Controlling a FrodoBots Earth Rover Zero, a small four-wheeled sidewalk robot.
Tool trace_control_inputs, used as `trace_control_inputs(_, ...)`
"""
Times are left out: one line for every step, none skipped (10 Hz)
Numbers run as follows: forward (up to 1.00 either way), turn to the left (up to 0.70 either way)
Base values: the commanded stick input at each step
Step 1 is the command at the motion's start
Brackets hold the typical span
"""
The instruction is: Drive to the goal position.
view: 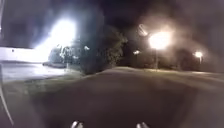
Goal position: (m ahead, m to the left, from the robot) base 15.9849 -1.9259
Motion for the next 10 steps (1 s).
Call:
trace_control_inputs(0.50,0.00)
trace_control_inputs(0.50,0.00)
trace_control_inputs(0.50,0.00)
trace_control_inputs(0.50,0.00)
trace_control_inputs(0.50,0.00)
trace_control_inputs(0.50,0.00)
trace_control_inputs(0.50,0.00)
trace_control_inputs(0.50,0.00)
trace_control_inputs(0.50,0.00)
trace_control_inputs(0.50,0.00)
